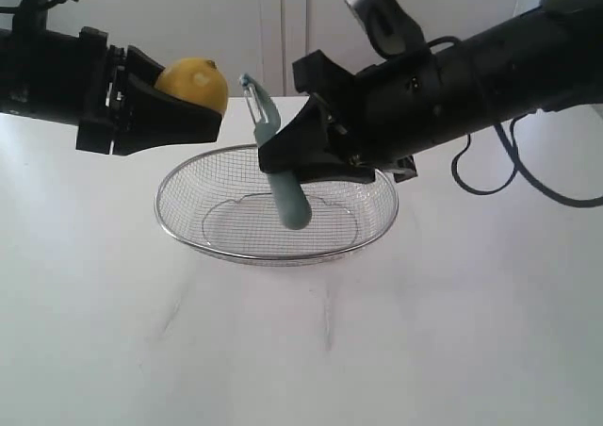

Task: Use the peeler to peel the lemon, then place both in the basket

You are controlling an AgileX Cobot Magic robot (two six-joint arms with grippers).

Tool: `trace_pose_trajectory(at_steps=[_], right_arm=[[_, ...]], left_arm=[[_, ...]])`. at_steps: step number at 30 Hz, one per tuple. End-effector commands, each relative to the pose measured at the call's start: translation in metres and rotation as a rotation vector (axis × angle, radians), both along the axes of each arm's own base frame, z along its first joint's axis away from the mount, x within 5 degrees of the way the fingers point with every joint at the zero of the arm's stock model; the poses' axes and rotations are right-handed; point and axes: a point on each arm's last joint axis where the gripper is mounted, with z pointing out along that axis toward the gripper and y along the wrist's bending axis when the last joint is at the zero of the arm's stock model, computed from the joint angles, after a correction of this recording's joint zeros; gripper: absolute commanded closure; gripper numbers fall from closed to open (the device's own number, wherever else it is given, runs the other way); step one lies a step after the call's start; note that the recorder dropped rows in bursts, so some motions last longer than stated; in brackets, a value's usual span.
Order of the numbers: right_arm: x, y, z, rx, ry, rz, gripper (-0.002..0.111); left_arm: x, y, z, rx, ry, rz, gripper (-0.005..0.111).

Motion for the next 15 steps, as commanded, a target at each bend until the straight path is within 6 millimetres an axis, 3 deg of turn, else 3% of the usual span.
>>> trace_pose_trajectory(at_steps=[1,15], right_arm=[[-0.0008,0.0038,-0.0039,0.049,0.064,0.039,0.108],[-0.0054,0.0072,0.0034,0.135,0.077,0.091,0.108]], left_arm=[[-0.0005,0.0005,0.0060,-0.035,-0.001,-0.001,0.107],[-0.0004,0.0005,0.0060,-0.035,-0.001,0.001,0.107]])
